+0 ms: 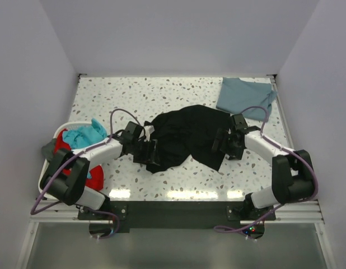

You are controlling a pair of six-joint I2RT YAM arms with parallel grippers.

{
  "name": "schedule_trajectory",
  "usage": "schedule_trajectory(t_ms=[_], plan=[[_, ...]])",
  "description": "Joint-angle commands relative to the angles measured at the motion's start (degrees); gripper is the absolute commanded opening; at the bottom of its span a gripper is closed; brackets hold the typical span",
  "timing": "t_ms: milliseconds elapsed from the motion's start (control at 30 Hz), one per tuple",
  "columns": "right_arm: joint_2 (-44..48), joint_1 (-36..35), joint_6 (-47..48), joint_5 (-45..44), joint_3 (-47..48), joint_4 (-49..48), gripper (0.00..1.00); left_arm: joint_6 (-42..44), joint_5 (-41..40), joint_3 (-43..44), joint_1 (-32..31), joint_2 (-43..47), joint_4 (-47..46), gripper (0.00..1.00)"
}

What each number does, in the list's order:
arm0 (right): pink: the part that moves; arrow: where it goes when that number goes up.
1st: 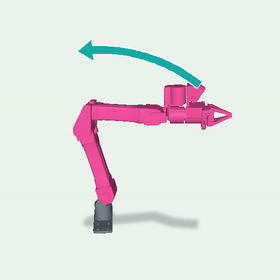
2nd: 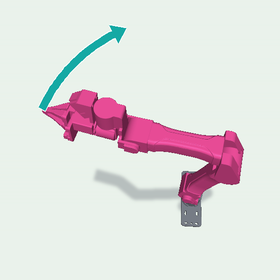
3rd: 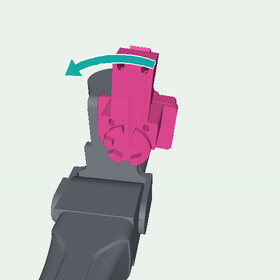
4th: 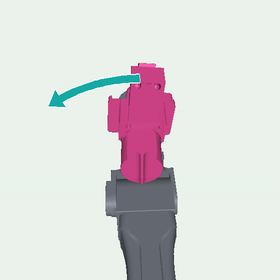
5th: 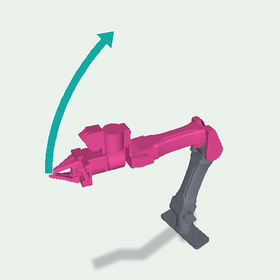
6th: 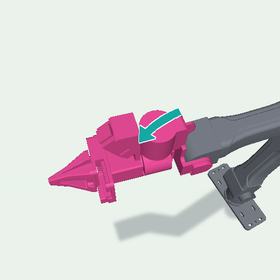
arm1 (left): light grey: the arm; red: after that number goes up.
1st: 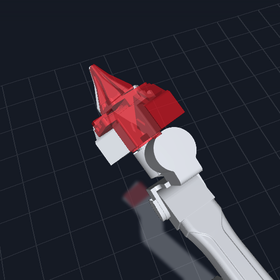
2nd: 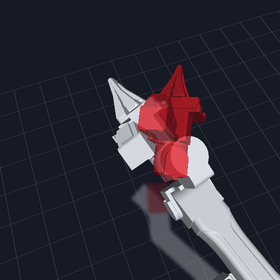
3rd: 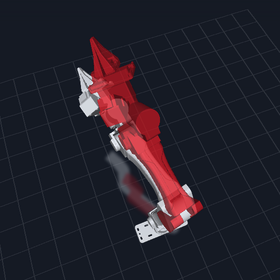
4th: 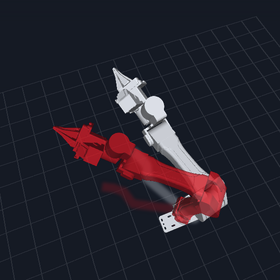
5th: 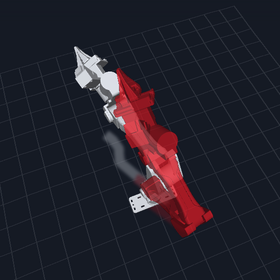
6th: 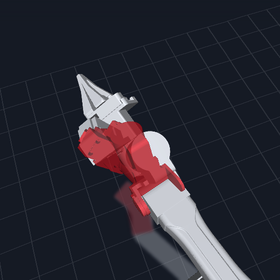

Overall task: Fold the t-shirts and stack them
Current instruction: Flatten the tshirt out

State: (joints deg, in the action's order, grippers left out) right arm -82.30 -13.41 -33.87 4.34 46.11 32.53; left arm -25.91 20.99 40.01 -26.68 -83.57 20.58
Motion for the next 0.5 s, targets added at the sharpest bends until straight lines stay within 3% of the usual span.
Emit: schedule_trajectory(t_ms=[0, 167, 233, 267, 333, 467], plan=[[-2.51, -0.39, -1.11, -2.75, 1.26, -3.0, 0.9, 0.07, -1.39, -0.37, -0.31, -3.26, -2.65, 0.7], [-5.15, -0.65, 0.02, -2.58, 2.32, -3.79, 0.81, -0.72, -1.13, -1.33, -0.39, -4.76, -4.49, 0.65], [-6.29, -0.65, 0.82, -2.58, 2.41, -4.14, 0.72, -1.33, -1.57, -2.04, -0.39, -5.02, -5.28, 0.55], [-6.64, -0.65, 0.91, -2.58, 2.32, -4.23, 0.62, -1.6, -1.92, -2.39, -0.39, -4.85, -5.46, 0.52], [-7.17, -0.65, 1.0, -2.06, 1.88, -5.02, 0.54, -2.12, -2.71, -3.53, -0.39, -4.59, -5.64, 0.4], [-7.17, -0.65, 0.21, -0.56, 0.83, -6.17, 0.22, -2.04, -4.12, -5.29, -0.39, -3.97, -5.99, 0.17]])
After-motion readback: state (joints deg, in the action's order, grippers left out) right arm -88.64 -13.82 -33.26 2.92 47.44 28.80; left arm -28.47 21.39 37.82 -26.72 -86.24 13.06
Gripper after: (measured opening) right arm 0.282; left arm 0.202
